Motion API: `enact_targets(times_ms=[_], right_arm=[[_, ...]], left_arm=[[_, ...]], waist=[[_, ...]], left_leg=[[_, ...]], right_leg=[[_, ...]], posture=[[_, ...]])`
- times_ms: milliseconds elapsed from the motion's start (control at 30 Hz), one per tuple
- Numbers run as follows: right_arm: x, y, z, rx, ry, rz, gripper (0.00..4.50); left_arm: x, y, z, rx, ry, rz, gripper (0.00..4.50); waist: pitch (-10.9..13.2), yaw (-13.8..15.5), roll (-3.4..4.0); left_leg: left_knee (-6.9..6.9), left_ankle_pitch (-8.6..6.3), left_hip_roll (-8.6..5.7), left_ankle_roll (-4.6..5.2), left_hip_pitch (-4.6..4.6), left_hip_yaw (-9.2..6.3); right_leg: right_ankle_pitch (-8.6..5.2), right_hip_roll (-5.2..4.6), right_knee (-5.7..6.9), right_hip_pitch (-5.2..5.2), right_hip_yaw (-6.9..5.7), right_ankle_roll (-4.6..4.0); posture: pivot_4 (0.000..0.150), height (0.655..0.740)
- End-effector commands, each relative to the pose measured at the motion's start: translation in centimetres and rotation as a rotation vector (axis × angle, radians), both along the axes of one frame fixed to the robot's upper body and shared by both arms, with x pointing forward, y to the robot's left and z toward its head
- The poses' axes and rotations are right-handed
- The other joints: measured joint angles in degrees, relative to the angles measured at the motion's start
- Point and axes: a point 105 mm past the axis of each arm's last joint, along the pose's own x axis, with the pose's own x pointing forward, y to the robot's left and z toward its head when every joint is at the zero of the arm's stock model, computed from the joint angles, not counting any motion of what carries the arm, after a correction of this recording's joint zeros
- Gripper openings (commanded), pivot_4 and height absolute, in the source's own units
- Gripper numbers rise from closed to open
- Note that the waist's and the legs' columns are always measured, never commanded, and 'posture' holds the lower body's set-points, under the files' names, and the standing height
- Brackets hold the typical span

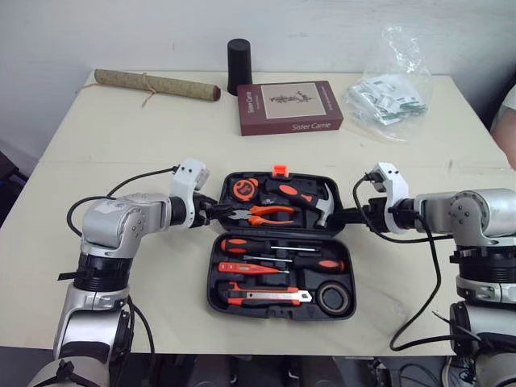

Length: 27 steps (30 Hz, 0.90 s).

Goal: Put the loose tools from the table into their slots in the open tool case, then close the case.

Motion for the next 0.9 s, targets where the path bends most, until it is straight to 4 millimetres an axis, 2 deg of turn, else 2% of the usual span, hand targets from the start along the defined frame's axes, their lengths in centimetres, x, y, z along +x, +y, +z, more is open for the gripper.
enact_targets(times_ms=[33,67,100,167,267,433,533,567,633,700,733,833,900], right_arm=[[-0.1,-0.8,-0.8,0.007,0.055,-0.070,0.81],[0.0,-0.8,-1.0,0.014,0.060,-0.080,0.36],[0.2,-0.9,-1.1,0.022,0.059,-0.101,0.13],[0.7,-1.0,-1.0,0.049,0.045,-0.141,0.00],[1.3,-0.6,0.1,0.097,-0.041,-0.157,0.00],[1.6,0.2,3.5,0.113,-0.420,-0.048,0.00],[0.8,0.3,4.9,-0.002,-0.716,0.072,0.00],[0.6,0.0,5.0,-0.079,-0.823,0.100,0.00],[-0.1,-0.4,6.0,-0.208,-1.068,0.146,0.00],[-1.0,-0.8,4.3,-0.372,-1.169,0.261,0.00],[-1.4,-1.4,2.8,-0.462,-1.186,0.315,0.00],[-2.8,-2.4,-0.7,-0.645,-1.261,0.464,0.00],[-3.3,-3.2,-3.1,-0.712,-1.245,0.521,0.00]], left_arm=[[0.0,0.3,0.2,0.000,-0.012,0.028,1.17],[0.0,0.2,0.2,-0.008,-0.013,0.024,0.75],[0.0,0.0,0.1,-0.015,-0.013,0.021,0.55],[0.1,-0.2,0.2,-0.034,-0.025,0.026,0.03],[0.3,-0.4,0.6,-0.083,-0.070,0.034,0.03],[0.8,0.1,3.3,-0.192,-0.350,0.036,0.03],[0.2,0.7,5.3,-0.198,-0.640,-0.024,0.03],[-0.3,1.0,5.5,-0.141,-0.742,-0.057,0.03],[-0.9,1.1,5.0,-0.043,-0.836,-0.119,0.03],[-1.8,1.2,4.7,0.057,-0.961,-0.192,0.03],[-2.4,1.2,4.0,0.136,-1.020,-0.243,0.03],[-3.4,1.9,1.1,0.318,-1.076,-0.346,0.03],[-3.9,2.4,-0.6,0.394,-1.080,-0.387,0.03]], waist=[[-0.03,0.04,-0.04],[-0.07,0.05,-0.11],[-0.22,0.08,-0.32],[-0.52,0.12,-0.73],[-0.62,-0.01,-0.89],[-0.59,0.02,-0.86],[-0.57,0.12,-0.84],[-0.56,0.12,-0.83],[-0.55,0.16,-0.83],[-0.52,0.16,-0.77],[-0.52,0.13,-0.77],[-0.52,0.16,-0.77],[-0.53,0.03,-0.75]], left_leg=[[0.01,0.00,0.00,0.00,0.00,0.00],[0.02,0.00,0.00,0.00,0.01,0.00],[0.03,0.00,-0.01,0.00,0.03,0.00],[0.06,0.01,-0.03,0.00,0.10,-0.08],[0.07,0.01,-0.01,-0.01,0.12,-0.16],[-0.05,0.03,0.00,-0.07,-0.02,-0.21],[-0.16,0.04,-0.03,-0.08,-0.22,0.06],[-0.21,0.04,-0.04,-0.08,-0.34,0.19],[-0.20,0.04,-0.03,-0.08,-0.57,0.37],[-0.20,0.04,-0.02,-0.07,-0.59,0.69],[-0.20,0.03,-0.01,-0.07,-0.58,0.85],[-0.18,0.01,0.00,-0.03,-0.40,0.89],[-0.18,-0.01,0.00,0.05,-0.11,0.80]], right_leg=[[0.00,-0.01,0.02,0.00,0.02,0.00],[0.00,-0.01,0.04,0.00,0.03,0.00],[0.00,-0.02,0.06,0.02,0.04,0.00],[0.00,-0.09,0.06,0.18,0.05,0.00],[0.03,-0.10,-0.02,0.27,0.14,-0.06],[0.04,-0.07,-0.15,0.15,0.12,-0.07],[0.05,0.00,-0.14,-0.24,-0.01,-0.05],[0.06,0.00,-0.12,-0.47,0.01,-0.04],[0.07,0.02,-0.10,-0.75,-0.01,-0.02],[0.07,0.03,-0.13,-0.78,-0.03,-0.02],[0.07,0.01,-0.13,-0.78,-0.02,-0.02],[0.07,-0.05,-0.14,-0.61,-0.01,-0.02],[0.06,-0.18,-0.24,-0.51,0.08,-0.02]], posture=[[0.150,0.7400],[0.150,0.7400],[0.150,0.7400],[0.150,0.7400],[0.150,0.7400],[0.150,0.7400],[0.150,0.7400],[0.150,0.7400],[0.150,0.7400],[0.150,0.7400],[0.150,0.7400],[0.150,0.7400],[0.150,0.7400]])
